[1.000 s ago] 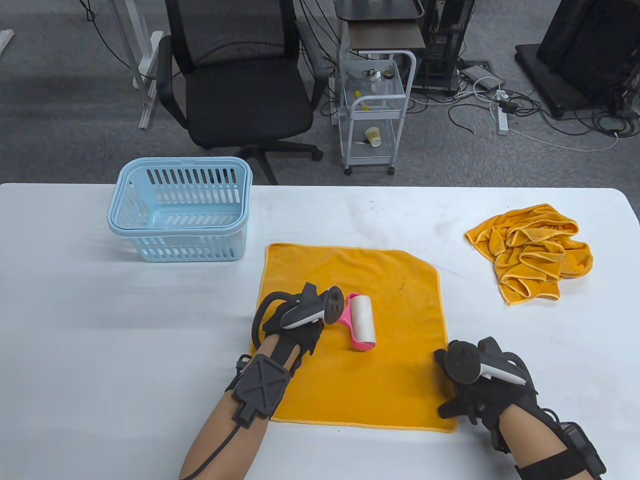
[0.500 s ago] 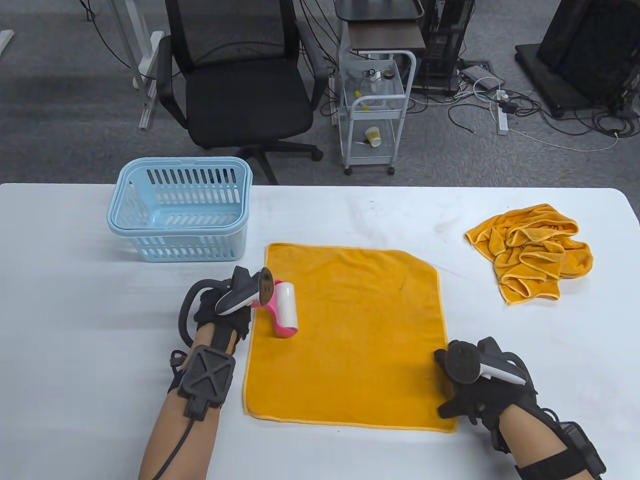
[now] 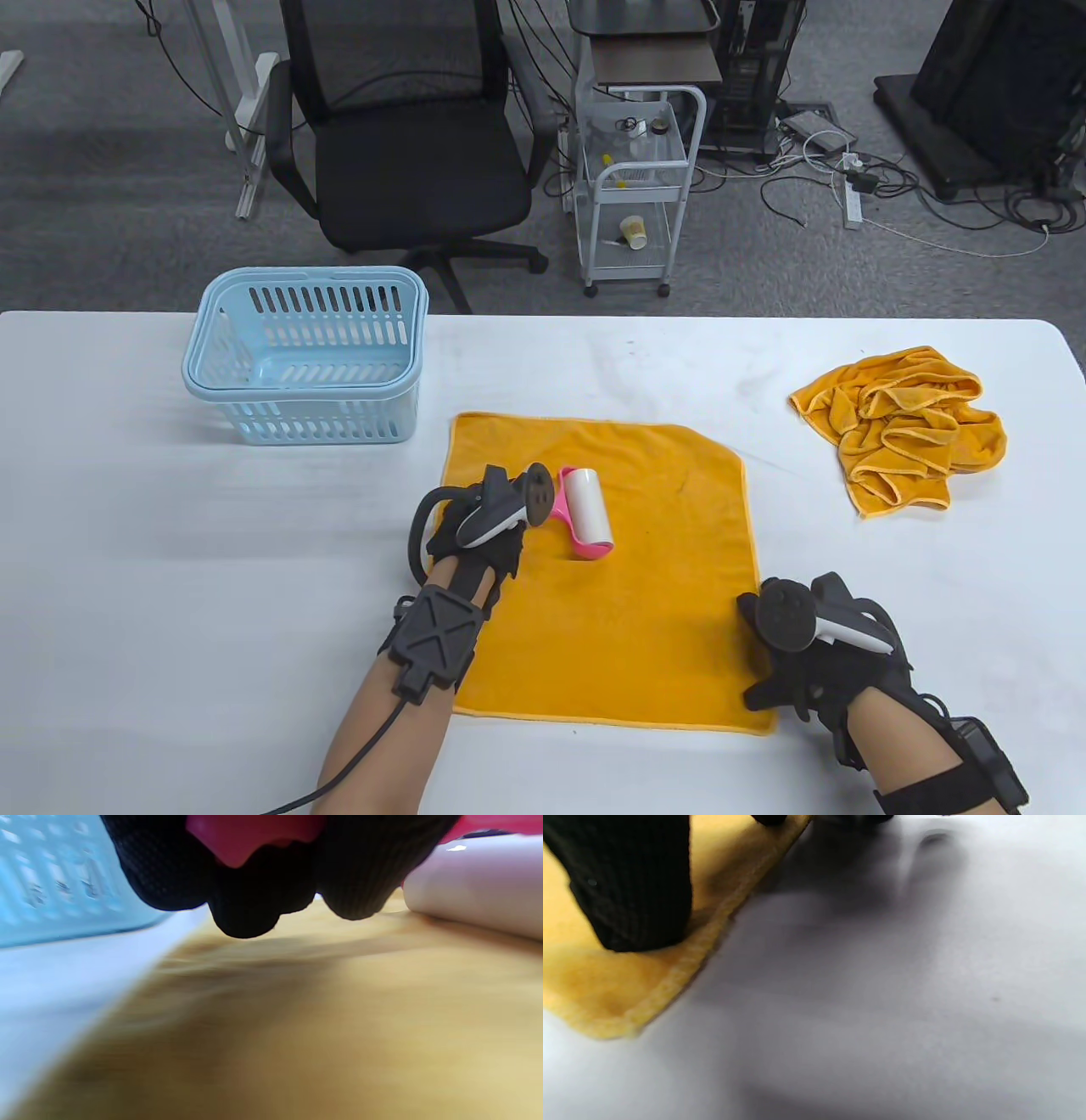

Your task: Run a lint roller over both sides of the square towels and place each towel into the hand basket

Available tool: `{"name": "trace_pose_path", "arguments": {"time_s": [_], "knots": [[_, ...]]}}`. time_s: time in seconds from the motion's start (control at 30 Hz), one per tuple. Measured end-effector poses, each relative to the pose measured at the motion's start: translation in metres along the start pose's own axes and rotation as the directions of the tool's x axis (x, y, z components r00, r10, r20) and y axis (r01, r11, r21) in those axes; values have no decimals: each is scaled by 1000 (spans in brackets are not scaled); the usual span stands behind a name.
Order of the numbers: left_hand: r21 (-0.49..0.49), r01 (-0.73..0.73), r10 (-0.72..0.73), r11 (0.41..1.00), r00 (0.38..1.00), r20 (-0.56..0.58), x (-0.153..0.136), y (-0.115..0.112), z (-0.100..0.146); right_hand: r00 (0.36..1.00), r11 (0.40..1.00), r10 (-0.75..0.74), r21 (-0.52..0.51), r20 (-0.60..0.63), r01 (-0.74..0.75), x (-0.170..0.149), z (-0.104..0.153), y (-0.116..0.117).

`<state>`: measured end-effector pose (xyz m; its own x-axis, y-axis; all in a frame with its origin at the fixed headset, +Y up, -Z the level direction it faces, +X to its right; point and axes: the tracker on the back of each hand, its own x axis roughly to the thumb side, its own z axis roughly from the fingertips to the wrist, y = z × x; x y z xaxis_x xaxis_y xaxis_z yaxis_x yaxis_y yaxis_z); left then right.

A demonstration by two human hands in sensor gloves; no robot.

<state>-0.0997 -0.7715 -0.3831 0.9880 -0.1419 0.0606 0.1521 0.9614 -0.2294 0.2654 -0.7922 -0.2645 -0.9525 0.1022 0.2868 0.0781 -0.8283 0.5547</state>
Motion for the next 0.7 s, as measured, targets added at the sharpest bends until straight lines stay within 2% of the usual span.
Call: {"name": "trace_pose_path", "arguments": {"time_s": [0.17,0.27,0.33,0.37,0.43,0.5,0.6,0.7], "knots": [[-42,177,-181,983,976,-121,-60,3,5,1000,1000,-4,-1,0,4,0,0,0],[-78,242,-253,967,951,-177,-86,7,9,1000,1000,-3,-1,1,3,0,0,0],[-84,213,-226,973,957,-185,-96,11,12,1000,1000,-3,-1,1,3,0,0,0],[-80,110,-122,991,979,-165,-97,13,13,1000,1000,-3,-1,1,3,0,0,0],[-81,-144,137,986,986,-92,-86,15,15,1000,1000,-3,-1,1,3,0,0,0],[-82,-291,291,953,957,-7,-64,17,16,1000,1000,-3,-1,1,3,0,0,0],[-118,-331,344,936,933,108,-18,17,18,1000,1000,-2,0,3,2,0,0,0],[-160,-323,349,933,921,174,23,8,20,1000,1000,-1,0,2,1,0,0,0]]}}
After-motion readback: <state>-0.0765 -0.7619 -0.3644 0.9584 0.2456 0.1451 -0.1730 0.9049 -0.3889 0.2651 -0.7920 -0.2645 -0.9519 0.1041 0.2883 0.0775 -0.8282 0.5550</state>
